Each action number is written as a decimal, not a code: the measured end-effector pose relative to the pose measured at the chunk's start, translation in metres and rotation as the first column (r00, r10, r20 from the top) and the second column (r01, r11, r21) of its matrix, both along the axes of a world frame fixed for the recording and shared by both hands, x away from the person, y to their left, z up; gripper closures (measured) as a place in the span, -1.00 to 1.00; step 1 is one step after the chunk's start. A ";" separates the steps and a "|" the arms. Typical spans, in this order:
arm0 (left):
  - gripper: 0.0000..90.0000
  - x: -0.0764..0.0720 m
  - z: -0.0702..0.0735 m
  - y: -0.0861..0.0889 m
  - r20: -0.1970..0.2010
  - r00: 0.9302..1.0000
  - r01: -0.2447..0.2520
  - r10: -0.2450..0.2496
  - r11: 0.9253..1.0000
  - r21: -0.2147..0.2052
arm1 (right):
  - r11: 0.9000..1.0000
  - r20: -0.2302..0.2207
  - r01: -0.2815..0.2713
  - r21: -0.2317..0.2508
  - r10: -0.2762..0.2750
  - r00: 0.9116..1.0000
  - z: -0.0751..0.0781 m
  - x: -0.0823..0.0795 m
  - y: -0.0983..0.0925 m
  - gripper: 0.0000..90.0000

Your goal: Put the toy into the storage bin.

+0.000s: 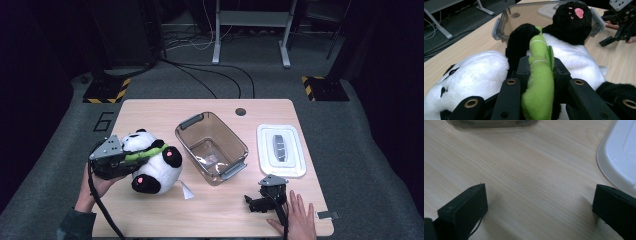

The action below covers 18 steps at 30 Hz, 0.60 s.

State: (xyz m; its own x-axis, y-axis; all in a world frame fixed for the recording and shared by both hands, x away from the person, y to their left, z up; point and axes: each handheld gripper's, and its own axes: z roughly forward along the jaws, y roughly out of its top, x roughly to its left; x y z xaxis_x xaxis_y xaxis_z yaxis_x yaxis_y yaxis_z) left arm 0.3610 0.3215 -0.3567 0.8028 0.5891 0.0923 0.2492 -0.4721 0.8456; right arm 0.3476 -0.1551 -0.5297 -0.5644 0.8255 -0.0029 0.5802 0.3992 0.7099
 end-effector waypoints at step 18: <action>0.62 0.002 0.041 -0.005 0.050 0.999 0.011 -0.012 1.000 0.020 | 1.000 0.000 0.000 0.001 0.000 1.000 0.000 0.000 0.000 -1.00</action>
State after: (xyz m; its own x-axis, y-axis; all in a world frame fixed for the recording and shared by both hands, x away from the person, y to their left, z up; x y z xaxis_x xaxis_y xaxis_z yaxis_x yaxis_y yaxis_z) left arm 0.3632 0.3170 -0.3160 0.8035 0.5776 0.1443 0.2012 -0.4916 0.8472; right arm 0.3477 -0.1551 -0.5297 -0.5643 0.8256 -0.0024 0.5803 0.3987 0.7101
